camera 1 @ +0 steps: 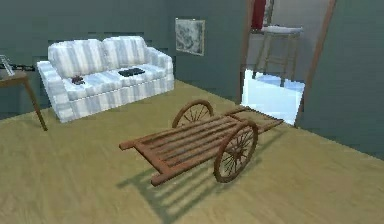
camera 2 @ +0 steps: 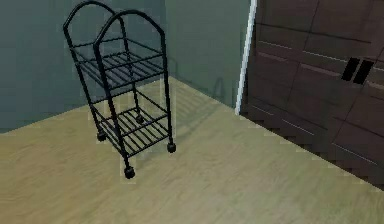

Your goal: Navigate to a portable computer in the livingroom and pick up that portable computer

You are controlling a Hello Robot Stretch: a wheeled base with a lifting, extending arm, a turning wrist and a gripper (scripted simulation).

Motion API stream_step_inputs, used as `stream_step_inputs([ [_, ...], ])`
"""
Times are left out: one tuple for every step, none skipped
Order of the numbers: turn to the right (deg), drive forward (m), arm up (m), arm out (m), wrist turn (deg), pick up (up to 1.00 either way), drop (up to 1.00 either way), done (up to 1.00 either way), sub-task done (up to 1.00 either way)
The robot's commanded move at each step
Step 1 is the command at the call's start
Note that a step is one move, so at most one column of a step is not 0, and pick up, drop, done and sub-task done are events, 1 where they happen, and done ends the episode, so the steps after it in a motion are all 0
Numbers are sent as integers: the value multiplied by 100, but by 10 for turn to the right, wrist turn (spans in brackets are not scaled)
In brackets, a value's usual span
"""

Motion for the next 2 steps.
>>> stream_step_inputs([
  [-300,0,0,0,0,0,0,0,0],
  [0,100,0,0,0,0,0,0,0],
])
